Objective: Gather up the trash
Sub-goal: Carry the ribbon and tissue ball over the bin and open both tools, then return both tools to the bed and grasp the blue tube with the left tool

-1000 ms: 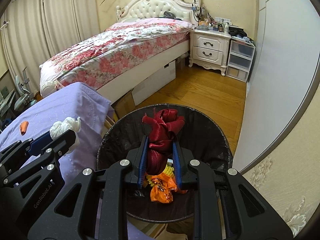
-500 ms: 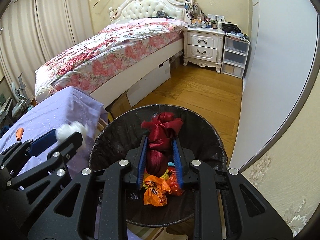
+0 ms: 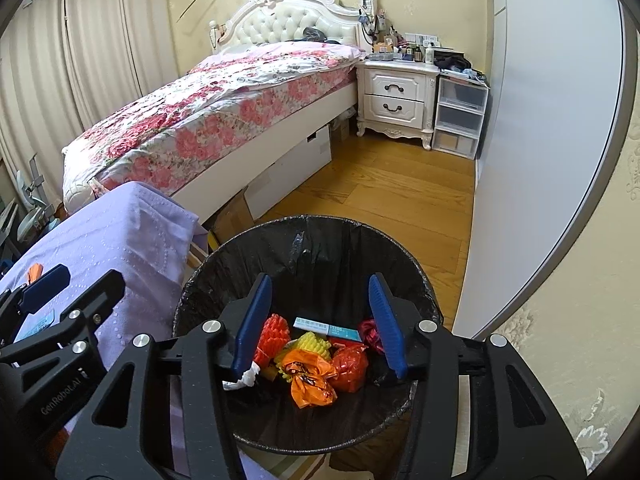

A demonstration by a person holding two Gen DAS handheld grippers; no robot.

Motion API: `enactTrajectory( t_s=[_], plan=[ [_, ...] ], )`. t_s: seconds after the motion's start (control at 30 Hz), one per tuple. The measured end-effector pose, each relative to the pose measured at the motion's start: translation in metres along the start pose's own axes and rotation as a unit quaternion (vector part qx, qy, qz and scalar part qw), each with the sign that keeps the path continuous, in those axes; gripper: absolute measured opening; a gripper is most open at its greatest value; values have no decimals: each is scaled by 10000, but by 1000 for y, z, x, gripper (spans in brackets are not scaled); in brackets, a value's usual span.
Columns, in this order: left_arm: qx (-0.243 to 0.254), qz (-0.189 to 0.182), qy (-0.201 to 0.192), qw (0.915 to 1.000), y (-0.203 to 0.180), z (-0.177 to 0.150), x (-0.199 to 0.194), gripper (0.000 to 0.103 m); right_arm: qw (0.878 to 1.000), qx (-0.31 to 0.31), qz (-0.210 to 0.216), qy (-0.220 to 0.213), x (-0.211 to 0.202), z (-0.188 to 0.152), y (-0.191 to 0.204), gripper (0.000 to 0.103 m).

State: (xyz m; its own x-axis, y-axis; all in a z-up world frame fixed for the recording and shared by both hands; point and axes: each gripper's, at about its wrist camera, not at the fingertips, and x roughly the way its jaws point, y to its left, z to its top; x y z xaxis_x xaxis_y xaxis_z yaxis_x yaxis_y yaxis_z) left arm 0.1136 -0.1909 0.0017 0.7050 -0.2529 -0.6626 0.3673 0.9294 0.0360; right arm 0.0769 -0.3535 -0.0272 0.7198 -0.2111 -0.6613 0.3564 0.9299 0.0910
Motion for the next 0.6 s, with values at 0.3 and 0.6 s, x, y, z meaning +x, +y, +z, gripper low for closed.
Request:
enactTrajectory(
  t_s=[0.3,0.6],
  plan=[
    [-303,396,123,9987,49,-22,-14,74,9994,-171,272,103,-10,-8,22,55],
    [-726,916,484,9920,113,-55,-22,74,9945,-597,801,315,-17,-25,73,55]
  ],
)
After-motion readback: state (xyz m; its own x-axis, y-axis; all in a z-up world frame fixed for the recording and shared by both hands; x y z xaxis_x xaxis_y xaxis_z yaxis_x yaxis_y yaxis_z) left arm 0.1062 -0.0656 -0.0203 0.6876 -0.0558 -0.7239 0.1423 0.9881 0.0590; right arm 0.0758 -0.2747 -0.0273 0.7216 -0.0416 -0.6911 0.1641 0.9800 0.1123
